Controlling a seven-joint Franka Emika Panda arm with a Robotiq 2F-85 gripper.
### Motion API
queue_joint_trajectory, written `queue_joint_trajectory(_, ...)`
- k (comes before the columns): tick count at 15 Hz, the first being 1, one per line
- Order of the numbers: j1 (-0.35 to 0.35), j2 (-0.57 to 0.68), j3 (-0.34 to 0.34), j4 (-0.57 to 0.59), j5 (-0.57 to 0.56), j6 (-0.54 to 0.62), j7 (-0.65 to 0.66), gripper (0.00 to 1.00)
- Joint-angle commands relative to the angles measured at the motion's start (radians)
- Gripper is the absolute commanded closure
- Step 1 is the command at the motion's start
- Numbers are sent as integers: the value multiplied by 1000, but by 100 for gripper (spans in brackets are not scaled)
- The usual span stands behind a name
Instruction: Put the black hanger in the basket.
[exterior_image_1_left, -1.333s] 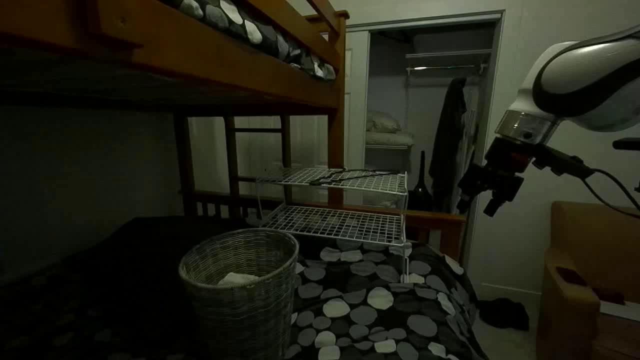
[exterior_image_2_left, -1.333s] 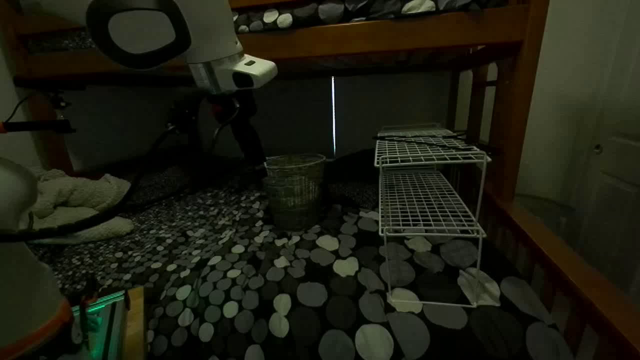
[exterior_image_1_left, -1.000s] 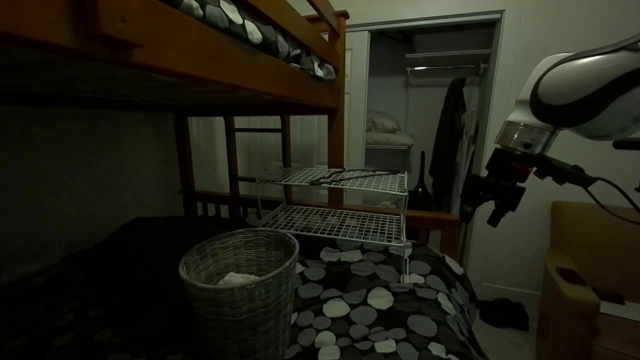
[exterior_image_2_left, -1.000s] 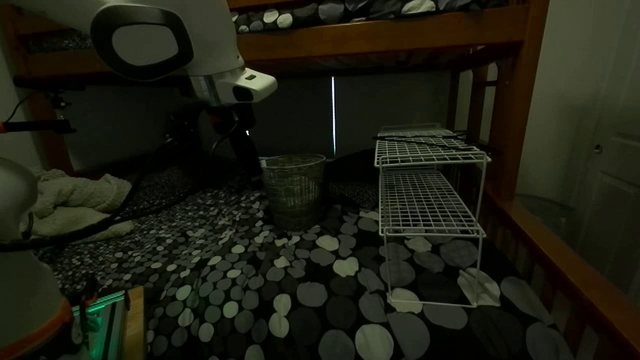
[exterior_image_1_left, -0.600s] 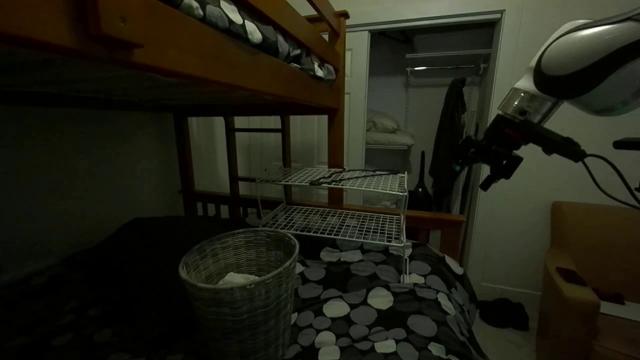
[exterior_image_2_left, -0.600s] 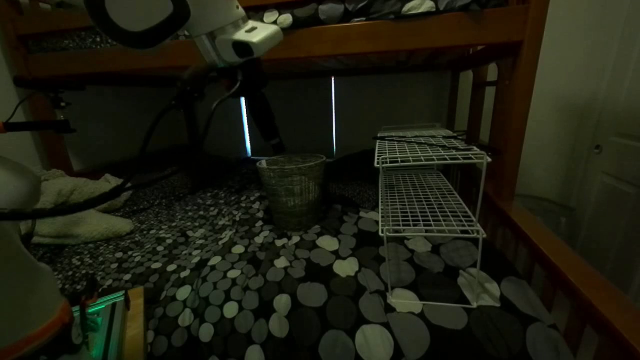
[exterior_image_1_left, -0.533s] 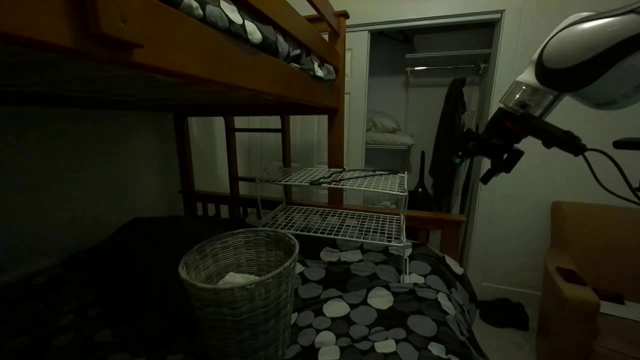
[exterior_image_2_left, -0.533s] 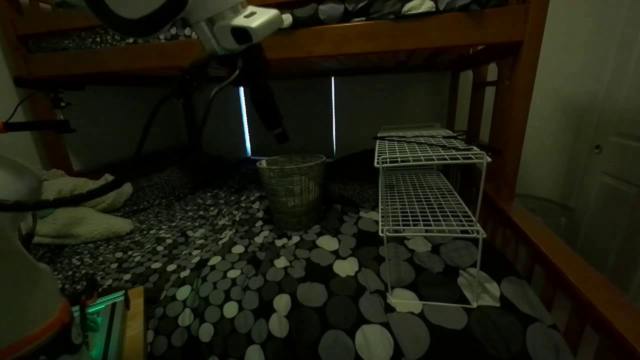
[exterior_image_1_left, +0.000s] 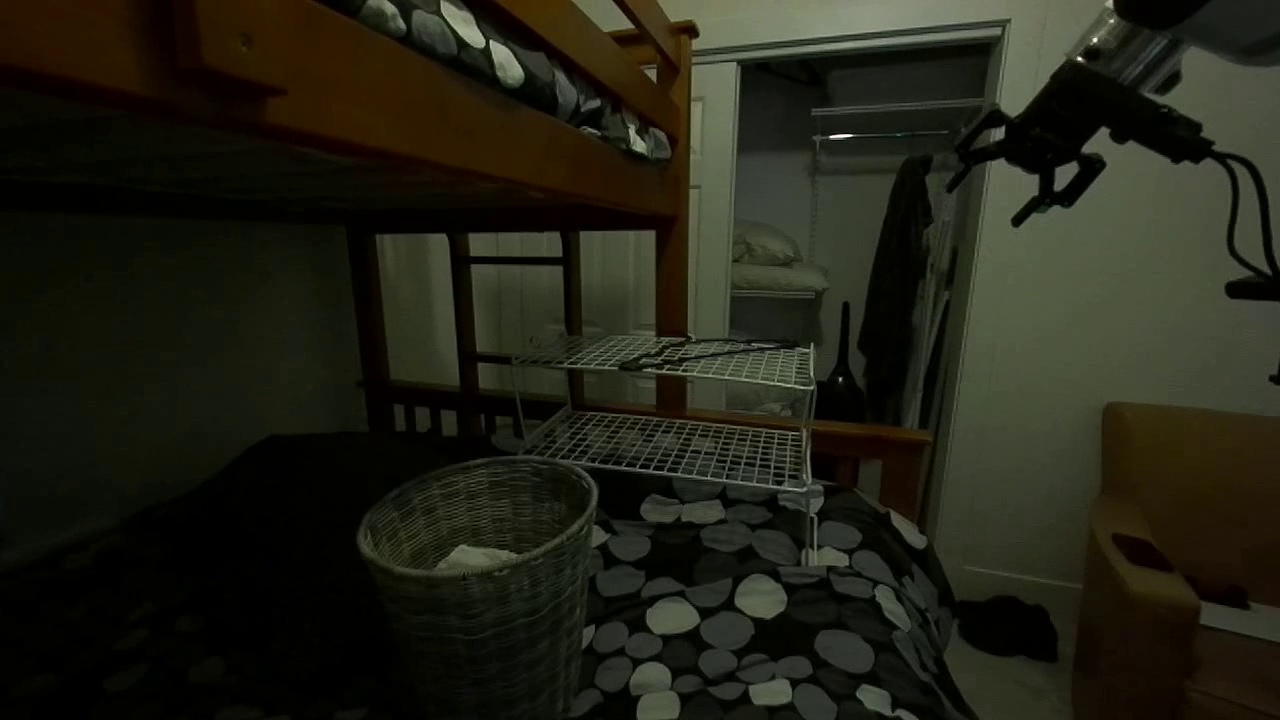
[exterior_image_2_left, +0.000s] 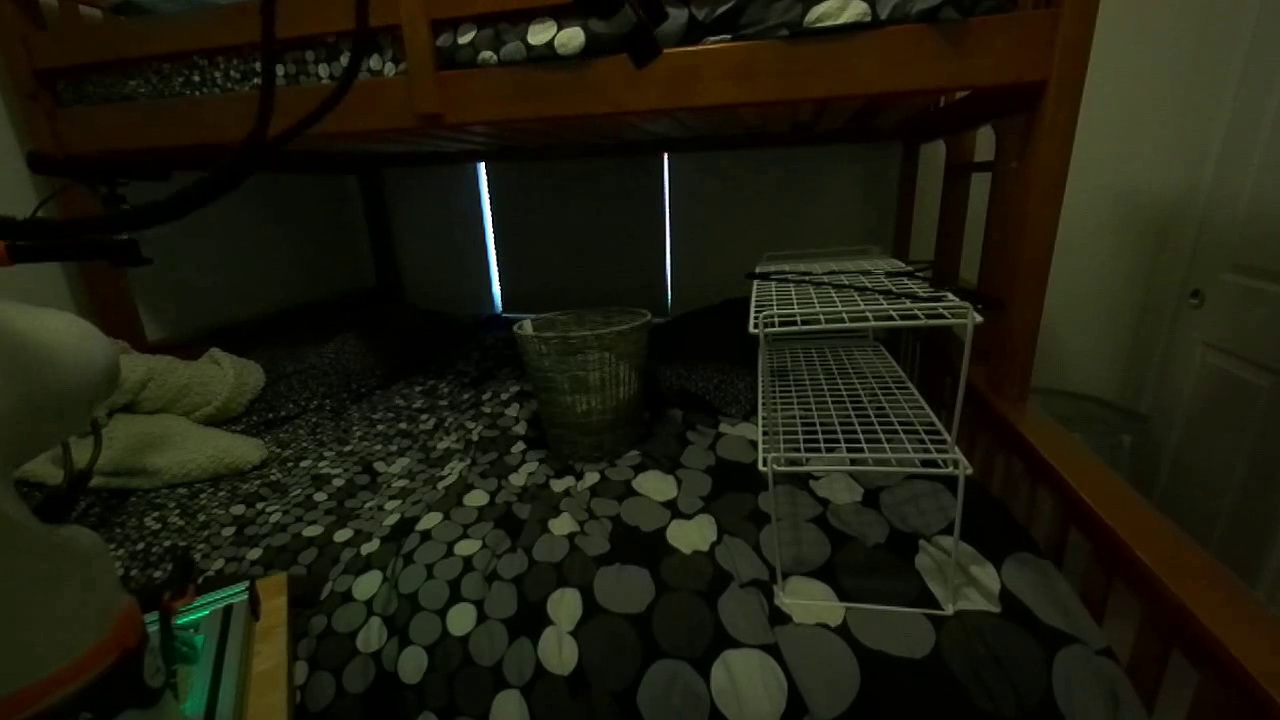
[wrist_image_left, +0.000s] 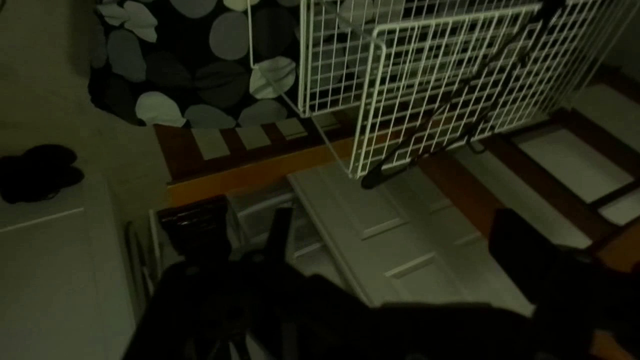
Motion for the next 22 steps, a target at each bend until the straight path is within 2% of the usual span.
queue_joint_trajectory(1,-12,22,-5,42,-4,-15,24,0)
queue_joint_trajectory(4,-19,56,-6,80,-4,-21,49,0)
queue_joint_trajectory(11,-19,61,-5,81,-4,-21,54,0)
queue_joint_trajectory(16,-63,317,165,224,-196,-78,233,0)
queue_joint_trajectory(19,-25,505,203,374,-295,-165,340,0)
queue_joint_trajectory(20,-55,570,241,427,-295,-188,339,0)
queue_joint_trajectory(21,-44,636,240,487,-288,-202,324,0)
queue_joint_trajectory(22,36,697,169,543,-266,-216,282,0)
